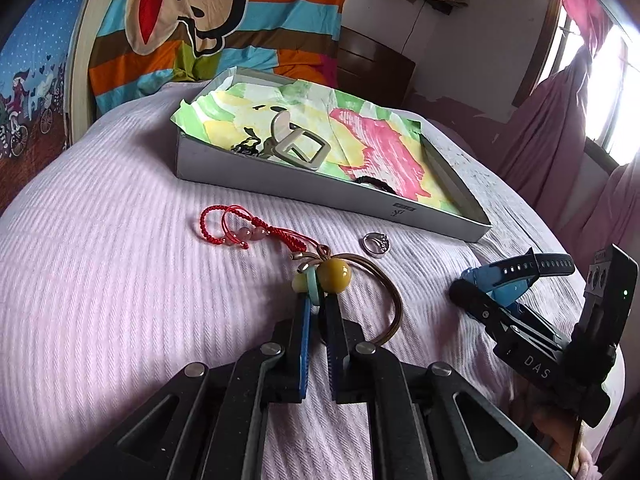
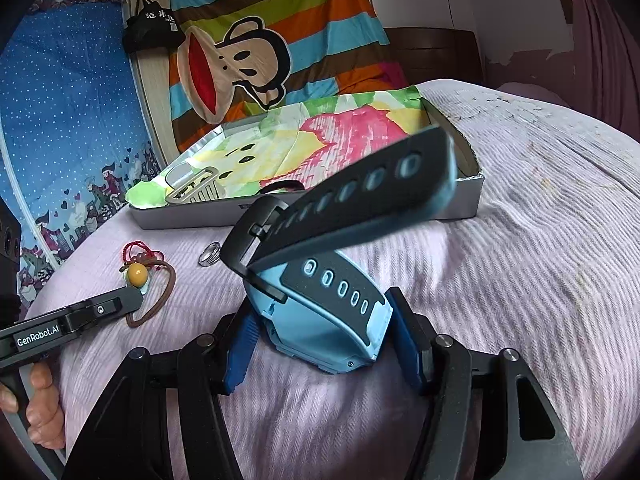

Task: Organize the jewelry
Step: 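Carry the bead keyring and blue watch into the tray and open both grippers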

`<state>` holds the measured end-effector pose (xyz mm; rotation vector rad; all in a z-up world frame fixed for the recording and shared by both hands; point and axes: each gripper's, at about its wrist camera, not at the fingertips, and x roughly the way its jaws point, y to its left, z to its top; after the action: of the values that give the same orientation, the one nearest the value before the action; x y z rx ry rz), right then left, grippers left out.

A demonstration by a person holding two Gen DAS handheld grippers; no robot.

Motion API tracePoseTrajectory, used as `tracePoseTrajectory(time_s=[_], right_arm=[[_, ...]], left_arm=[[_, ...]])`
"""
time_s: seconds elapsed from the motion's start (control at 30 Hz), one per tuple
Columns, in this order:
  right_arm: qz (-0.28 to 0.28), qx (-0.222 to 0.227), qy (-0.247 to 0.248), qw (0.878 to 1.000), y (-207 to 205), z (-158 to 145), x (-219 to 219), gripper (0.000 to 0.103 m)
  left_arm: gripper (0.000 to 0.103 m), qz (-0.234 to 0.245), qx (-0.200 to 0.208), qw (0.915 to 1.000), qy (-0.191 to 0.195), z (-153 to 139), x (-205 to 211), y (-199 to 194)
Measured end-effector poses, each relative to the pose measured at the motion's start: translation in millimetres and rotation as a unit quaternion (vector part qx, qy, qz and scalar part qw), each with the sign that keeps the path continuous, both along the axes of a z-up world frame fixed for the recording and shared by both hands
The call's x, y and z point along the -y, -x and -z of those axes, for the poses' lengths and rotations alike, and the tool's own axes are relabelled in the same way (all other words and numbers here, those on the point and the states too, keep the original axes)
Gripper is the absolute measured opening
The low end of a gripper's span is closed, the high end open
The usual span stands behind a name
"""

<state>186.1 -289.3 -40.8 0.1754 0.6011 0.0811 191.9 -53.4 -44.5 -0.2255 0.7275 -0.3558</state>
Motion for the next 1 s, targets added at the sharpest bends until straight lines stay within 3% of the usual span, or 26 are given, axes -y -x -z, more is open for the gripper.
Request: tracePoseTrajectory(time_s=[0.47,0.7,1.0], right_arm=[[-0.019,0.037,0.001,0.999,15,-8,-4,0.056],[-0.024,0.034,0.002,0.999,14,-8,-4,0.056],[-0.03,0.055,-0.025,0.998,20,-18,4,0.055]], left_arm=[[0.007,0.008,0.018,0.9995,-0.024,-3,7,11],[0.007,0.009,0.019,0.9996,-0.017,-7,5,11],[0.007,0.008,0.041,0.9991,0.005,-37,3,4]])
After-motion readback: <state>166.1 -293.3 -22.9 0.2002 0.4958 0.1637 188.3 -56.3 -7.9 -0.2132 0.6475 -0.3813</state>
